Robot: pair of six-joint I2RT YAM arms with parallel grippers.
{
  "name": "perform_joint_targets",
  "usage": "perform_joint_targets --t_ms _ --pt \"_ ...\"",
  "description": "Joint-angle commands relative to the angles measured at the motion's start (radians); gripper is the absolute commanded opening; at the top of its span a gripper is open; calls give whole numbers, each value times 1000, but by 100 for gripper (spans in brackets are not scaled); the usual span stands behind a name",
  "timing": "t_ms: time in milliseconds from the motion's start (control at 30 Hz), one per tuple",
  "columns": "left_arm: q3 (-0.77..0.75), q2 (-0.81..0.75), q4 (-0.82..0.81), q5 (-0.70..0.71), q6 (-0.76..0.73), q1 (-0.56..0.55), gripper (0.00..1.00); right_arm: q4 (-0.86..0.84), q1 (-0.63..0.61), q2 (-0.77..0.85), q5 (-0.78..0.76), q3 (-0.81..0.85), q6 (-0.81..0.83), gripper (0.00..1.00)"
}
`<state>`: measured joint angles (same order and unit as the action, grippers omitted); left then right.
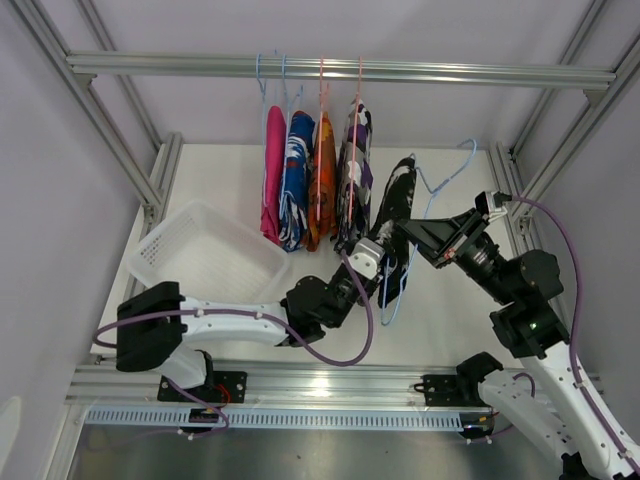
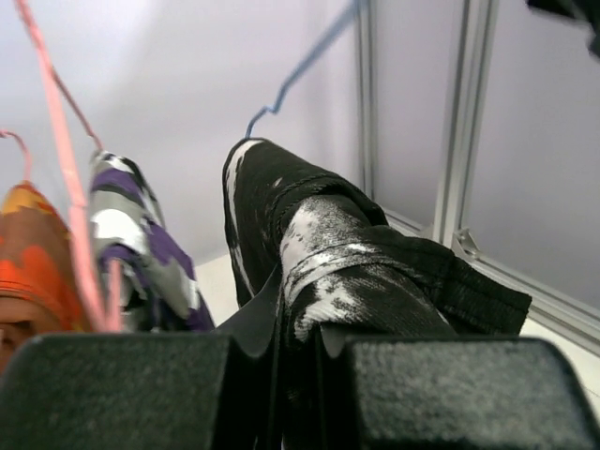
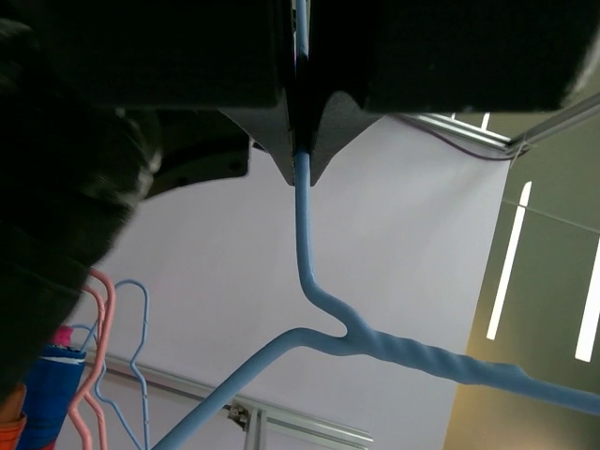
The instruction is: Remove the trousers from the hanger
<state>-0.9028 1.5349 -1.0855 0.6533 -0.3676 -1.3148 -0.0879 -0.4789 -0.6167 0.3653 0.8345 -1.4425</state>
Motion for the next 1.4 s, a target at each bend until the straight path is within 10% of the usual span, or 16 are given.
perform_joint_targets --t_ms 0,1367 --pt "-16 -127 -128 -3 -33 12 1 -87 -10 31 -3 -40 31 0" --pt "-139 -746 610 -27 70 -9 1 -204 -12 -14 107 -353 309 0"
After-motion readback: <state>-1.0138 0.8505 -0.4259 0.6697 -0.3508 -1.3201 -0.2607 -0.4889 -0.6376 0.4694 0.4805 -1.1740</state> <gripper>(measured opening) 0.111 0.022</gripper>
